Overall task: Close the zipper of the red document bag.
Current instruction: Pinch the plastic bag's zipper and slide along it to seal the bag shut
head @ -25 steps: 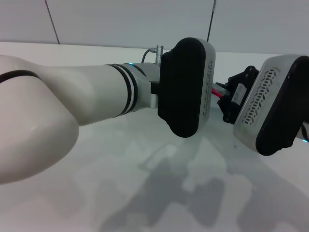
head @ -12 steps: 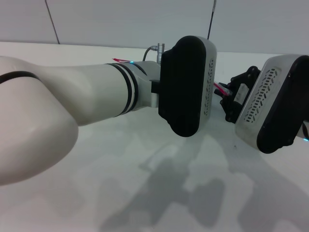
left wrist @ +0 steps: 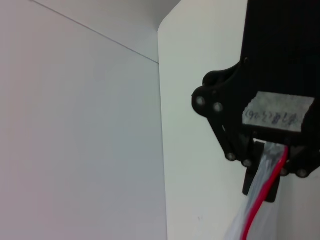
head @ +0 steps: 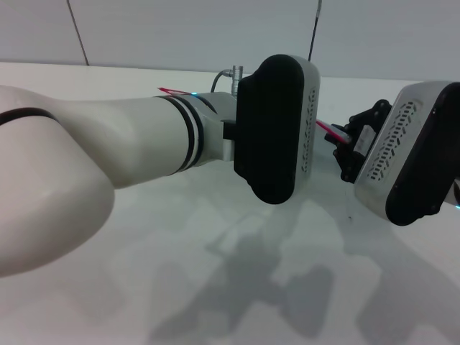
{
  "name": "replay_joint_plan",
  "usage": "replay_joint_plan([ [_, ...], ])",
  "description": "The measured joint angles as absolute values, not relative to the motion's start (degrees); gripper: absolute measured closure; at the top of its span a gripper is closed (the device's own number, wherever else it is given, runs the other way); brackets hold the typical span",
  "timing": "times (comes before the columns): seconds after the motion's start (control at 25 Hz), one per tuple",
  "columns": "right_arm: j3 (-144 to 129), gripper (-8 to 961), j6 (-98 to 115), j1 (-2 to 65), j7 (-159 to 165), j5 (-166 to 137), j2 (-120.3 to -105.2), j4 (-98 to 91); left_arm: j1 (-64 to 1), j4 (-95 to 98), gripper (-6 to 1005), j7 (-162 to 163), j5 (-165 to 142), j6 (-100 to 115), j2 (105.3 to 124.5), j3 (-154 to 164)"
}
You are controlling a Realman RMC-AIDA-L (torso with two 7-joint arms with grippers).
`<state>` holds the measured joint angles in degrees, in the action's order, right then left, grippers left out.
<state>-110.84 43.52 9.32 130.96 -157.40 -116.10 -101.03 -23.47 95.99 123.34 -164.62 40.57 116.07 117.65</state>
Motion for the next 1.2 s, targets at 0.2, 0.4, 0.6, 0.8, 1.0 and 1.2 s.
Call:
replay_joint_plan([
  [0.2, -110.07, 907, 43.57, 9.32, 131.18, -157.76, -116.1, -100.64, -23.06, 96.07, 922, 123.46, -164.62, 40.57, 116.1, 117.21],
  [0.4, -109.13, 907, 43.44, 9.14, 131.26, -157.78, -116.15, -99.86, -22.33, 96.19, 922, 123.57, -164.62, 40.57, 116.11, 116.78],
  [0.6, -107.75, 907, 43.2, 8.88, 131.32, -157.82, -116.19, -98.91, -20.22, 96.33, 921, 123.48, -164.62, 40.56, 116.11, 115.45],
  [0.8, -105.51, 907, 43.1, 8.22, 131.4, -157.9, -116.26, -98.01, -16.17, 97.46, 921, 123.41, -164.62, 40.47, 116.08, 112.96],
  [1.0, -102.82, 908, 42.96, 7.43, 131.45, -157.95, -116.3, -97.25, -12.16, 98.93, 921, 123.4, -164.62, 40.33, 116.12, 110.0],
  [1.2, -100.3, 908, 42.93, 7.19, 131.47, -157.93, -116.37, -96.67, -8.83, 99.85, 921, 123.42, -164.62, 39.76, 116.21, 107.54],
])
